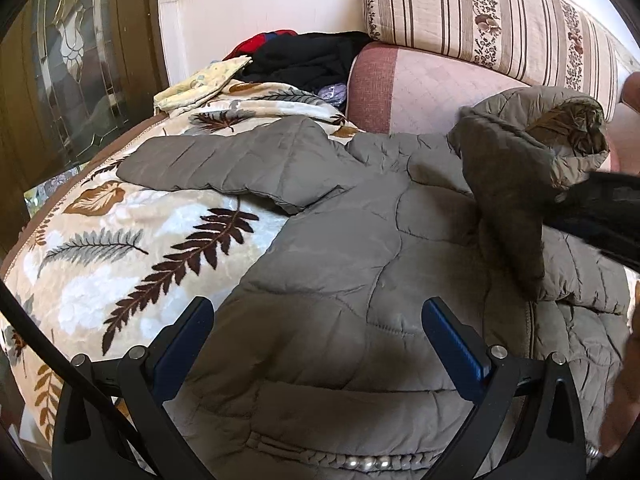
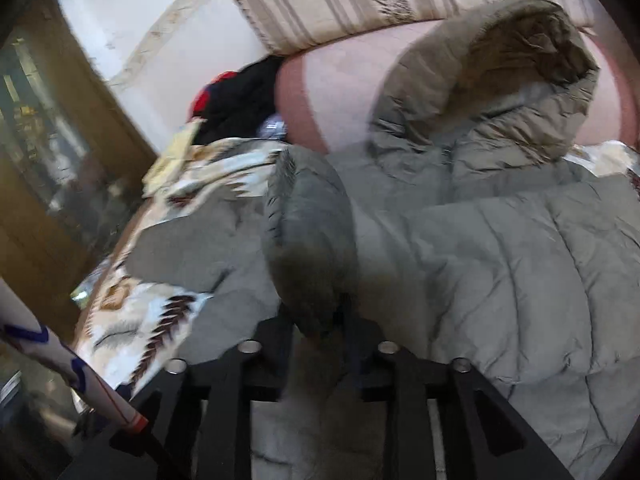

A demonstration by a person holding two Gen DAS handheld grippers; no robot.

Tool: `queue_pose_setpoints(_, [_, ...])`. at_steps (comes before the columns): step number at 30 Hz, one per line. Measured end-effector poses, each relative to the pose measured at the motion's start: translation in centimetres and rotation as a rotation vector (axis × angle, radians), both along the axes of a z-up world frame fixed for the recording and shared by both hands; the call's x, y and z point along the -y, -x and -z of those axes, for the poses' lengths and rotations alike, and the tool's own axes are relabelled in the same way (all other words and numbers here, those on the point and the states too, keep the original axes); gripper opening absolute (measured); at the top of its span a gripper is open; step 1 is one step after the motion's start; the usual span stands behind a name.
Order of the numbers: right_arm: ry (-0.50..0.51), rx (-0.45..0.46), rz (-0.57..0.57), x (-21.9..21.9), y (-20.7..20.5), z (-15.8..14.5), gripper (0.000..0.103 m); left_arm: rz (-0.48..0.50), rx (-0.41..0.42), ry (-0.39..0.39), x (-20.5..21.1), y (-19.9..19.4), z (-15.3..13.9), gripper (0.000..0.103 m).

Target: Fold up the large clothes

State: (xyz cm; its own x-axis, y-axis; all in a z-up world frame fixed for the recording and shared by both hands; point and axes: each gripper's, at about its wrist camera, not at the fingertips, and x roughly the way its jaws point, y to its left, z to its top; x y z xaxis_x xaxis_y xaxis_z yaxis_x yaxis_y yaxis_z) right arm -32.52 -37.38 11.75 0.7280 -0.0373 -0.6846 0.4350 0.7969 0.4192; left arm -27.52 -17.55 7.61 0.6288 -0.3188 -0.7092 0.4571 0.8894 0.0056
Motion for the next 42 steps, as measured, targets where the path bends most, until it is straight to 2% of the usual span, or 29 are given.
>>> queue_pose_setpoints(1, [0.017, 0.020, -0.022, -0.1, 0.7, -0.7, 0.049, -0.001, -0.001, 0.002, 0.2, -0.1, 0.0, 0.103])
queue_pose_setpoints(3, [0.047, 0.065, -0.045, 0.2, 2.0, -2.0, 0.063, 0.000, -0.005, 0.008, 0.6, -0.3, 0.0, 0.103])
queue_pose_setpoints(5, [0.082, 0.116, -0.037, 1.1, 4.1, -3.4, 0.064, -0.001, -0.005, 0.008, 1.1, -0.5, 0.1, 0.103])
queue_pose_setpoints(8, [0.112, 0.117, 0.059, 4.3, 7.2, -4.0, 0.064, 0.008, -0.011, 0.000, 2.0, -0.9, 0.3, 0.103])
queue_pose_setpoints(9, [0.131, 0.096, 0.090, 5.2, 7.8, -3.9, 0.064, 0.009, -0.011, -0.006, 2.3, -1.0, 0.5, 0.103])
queue_pose_setpoints(11, [0.192, -0.009, 0.181, 7.9, 9.0, -2.7, 0.064, 0.013, -0.025, -0.024, 3.0, -1.5, 1.0, 0.103])
queue_pose_setpoints(14, [0.221, -0.199, 0.304, 12.1, 10.6, 1.1, 0.057, 0.014, -0.045, -0.045, 3.9, -2.2, 1.8, 0.103])
queue_pose_setpoints(18, [0.141, -0.319, 0.330, 14.8, 11.5, 6.1, 0.057, 0.029, -0.113, -0.086, 4.9, -3.0, 3.5, 0.103])
queue_pose_setpoints(21, [0.084, -0.351, 0.313, 15.8, 11.7, 9.1, 0.058, 0.037, -0.152, -0.143, 5.5, -3.3, 5.0, 0.103])
queue_pose_setpoints(24, [0.097, -0.349, 0.323, 15.5, 12.1, 8.1, 0.058, 0.034, -0.152, -0.113, 5.0, -3.2, 4.4, 0.103])
queue_pose_setpoints(26, [0.115, -0.299, 0.319, 14.3, 12.8, 6.1, 0.058, 0.039, -0.118, -0.066, 4.3, -2.9, 3.1, 0.103])
queue_pose_setpoints(27, [0.129, -0.262, 0.289, 12.9, 13.2, 4.9, 0.058, 0.037, -0.101, -0.061, 4.2, -2.8, 2.7, 0.103])
queue_pose_setpoints(30, [0.160, -0.233, 0.228, 9.3, 13.6, 3.7, 0.058, 0.037, -0.077, -0.046, 3.7, -2.6, 1.9, 0.103])
queue_pose_setpoints(36, [0.116, -0.295, 0.155, 3.3, 14.2, 7.2, 0.058, 0.028, -0.091, -0.058, 2.9, -2.9, 2.1, 0.103])
queue_pose_setpoints(39, [0.146, -0.356, 0.137, 2.0, 14.0, 9.2, 0.064, 0.022, -0.085, -0.068, 2.3, -3.2, 2.2, 0.103])
queue_pose_setpoints(42, [0.156, -0.352, 0.134, 2.1, 14.1, 9.0, 0.065, 0.003, -0.100, -0.042, 0.8, -3.9, 1.9, 0.103])
